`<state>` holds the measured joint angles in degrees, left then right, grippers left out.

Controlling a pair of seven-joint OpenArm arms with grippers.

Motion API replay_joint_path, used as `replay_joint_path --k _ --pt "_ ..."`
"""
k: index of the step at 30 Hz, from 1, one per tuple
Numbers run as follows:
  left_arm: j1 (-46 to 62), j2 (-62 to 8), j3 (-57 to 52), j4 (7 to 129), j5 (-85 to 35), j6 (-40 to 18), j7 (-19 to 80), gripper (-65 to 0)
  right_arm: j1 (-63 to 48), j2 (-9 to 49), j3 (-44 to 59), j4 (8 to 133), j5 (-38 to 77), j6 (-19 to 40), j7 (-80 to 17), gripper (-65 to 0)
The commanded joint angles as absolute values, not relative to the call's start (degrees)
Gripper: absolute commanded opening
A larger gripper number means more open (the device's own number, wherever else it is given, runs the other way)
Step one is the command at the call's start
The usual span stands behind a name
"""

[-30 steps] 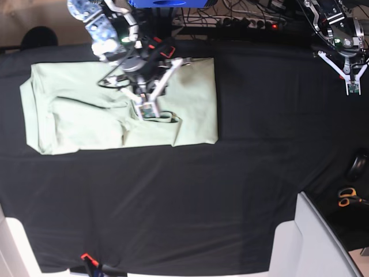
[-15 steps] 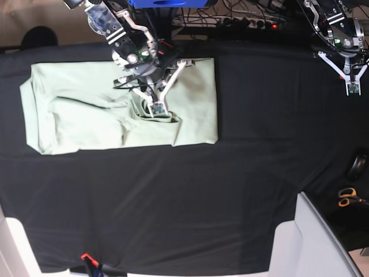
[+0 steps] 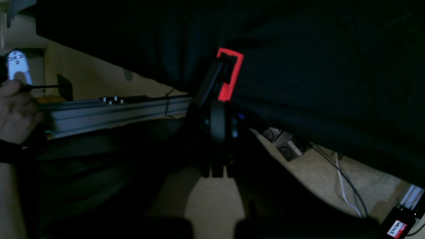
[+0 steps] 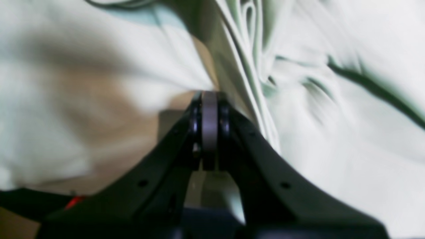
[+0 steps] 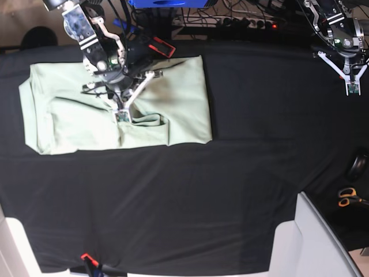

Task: Fold the T-shirt properly
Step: 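Grasp the folded shirt's middle with the right gripper and tuck it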

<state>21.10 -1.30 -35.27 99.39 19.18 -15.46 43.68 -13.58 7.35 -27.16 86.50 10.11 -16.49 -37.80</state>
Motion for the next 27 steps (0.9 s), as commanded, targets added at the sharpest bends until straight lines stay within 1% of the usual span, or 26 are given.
replay_joint_path --k 1,4,8,11,19,27 --pt "21.1 -2.1 -35.6 100.3 19.5 -15.0 43.0 -65.0 -14.0 6.9 -27.2 88.6 9.7 -16.7 -37.6 -65.0" --pt "21.1 -2.1 -35.6 100.3 19.4 -15.0 43.0 -65.0 -14.5 6.3 -30.1 90.9 9.7 -16.7 -37.8 -65.0" --pt "21.1 -2.1 -35.6 100.3 19.3 -15.0 43.0 -65.0 -13.6 4.7 -33.7 92.1 9.7 -16.7 -40.7 -65.0" --pt "21.1 -2.1 -35.6 100.3 19.3 -15.0 43.0 -65.0 -12.5 3.6 -34.9 92.3 9.6 -16.7 -40.8 -65.0" --pt "21.1 -2.1 -35.6 100.3 19.6 -15.0 43.0 -65.0 -5.4 2.8 -35.1 84.0 9.6 -16.7 -40.0 -65.0" --pt "21.2 -2.1 -35.7 100.3 19.6 -15.0 43.0 -65.0 -4.4 3.7 -35.0 81.1 9.6 -16.7 -38.6 -65.0"
